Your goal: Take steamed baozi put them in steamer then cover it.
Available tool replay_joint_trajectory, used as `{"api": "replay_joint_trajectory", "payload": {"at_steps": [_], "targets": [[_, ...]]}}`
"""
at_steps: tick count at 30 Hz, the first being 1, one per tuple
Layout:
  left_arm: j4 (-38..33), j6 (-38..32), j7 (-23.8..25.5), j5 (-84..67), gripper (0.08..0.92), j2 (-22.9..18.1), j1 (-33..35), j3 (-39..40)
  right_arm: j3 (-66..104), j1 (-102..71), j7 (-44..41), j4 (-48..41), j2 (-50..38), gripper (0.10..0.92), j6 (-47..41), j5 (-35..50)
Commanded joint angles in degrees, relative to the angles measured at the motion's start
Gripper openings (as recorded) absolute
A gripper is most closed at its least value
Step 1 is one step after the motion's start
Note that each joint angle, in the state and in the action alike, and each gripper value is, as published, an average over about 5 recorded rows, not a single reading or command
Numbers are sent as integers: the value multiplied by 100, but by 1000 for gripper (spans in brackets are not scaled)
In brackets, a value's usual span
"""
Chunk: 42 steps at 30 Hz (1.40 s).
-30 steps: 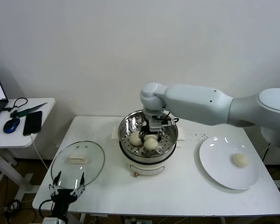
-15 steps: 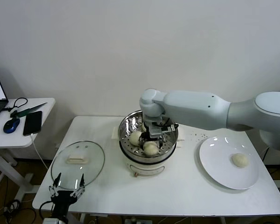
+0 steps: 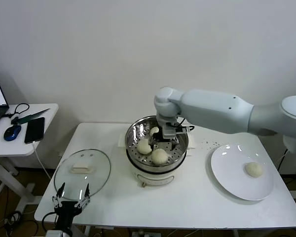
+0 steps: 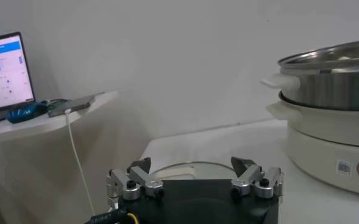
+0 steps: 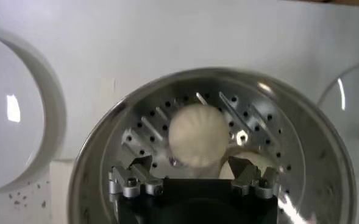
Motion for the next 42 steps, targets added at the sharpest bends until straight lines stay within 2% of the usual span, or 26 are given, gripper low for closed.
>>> {"api": "replay_joint_trajectory", "payload": {"at_steps": [1,8,16,21,28,33,42], "targets": [[3,-8,1,-3,823,18,-6,3,-76,499,636,-159,-740,823,-578,284],[-36,-12,5,0,823,13,-27,43,-580,907,676,-137,-1841,823,-2257,1655],[-130,20,24,13,823,19,-75,99,-780,551,702,-29,-3398,823,-3694,2274],[-152,24,34,27,823,19,-72,113,-160,-328,367,-278,-3894,823,-3749,1997],[-173,4,29,8,823,-22,60,115,1947,-2456,-45,-742,-4210,823,-3490,1187],[-245,75,17,-69,823,-22,105,82,3154,-3577,-127,-1334,-4057,823,-3209,518],[-280,105,2,-20,823,-68,145,88,3855,-3967,-157,-2202,-3556,823,-2849,-220]]}}
